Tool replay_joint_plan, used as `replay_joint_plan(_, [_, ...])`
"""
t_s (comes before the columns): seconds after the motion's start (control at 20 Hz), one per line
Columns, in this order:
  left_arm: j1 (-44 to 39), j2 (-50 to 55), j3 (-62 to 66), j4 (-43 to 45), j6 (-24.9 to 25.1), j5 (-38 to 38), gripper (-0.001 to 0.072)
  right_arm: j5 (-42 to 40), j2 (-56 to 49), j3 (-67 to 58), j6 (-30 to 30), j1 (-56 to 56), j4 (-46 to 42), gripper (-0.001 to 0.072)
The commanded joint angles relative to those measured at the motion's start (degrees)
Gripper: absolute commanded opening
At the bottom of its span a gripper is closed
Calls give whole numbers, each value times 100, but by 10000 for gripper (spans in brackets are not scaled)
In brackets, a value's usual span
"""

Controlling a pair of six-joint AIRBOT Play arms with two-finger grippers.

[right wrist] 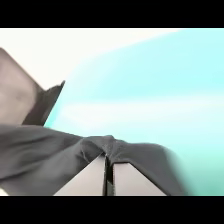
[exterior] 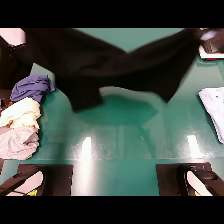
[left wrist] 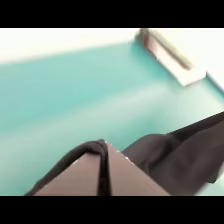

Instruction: Fold the shirts.

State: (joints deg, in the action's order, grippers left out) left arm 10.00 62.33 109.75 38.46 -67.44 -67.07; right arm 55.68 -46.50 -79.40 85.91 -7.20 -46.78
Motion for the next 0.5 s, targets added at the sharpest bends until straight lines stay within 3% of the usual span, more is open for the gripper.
replay_joint_plan(0.0, [4,-647,1139,11,-9,107,22,841,535,-1193,-9,-1283,-138,20])
replay_joint_plan(0.25, [4,-1438,1241,7,-9,468,22,1956,540,-2415,9,-2732,-129,20])
replay_joint_plan(0.45, [4,-1394,1156,472,-52,293,22,3189,-197,-3427,481,-2992,-131,20])
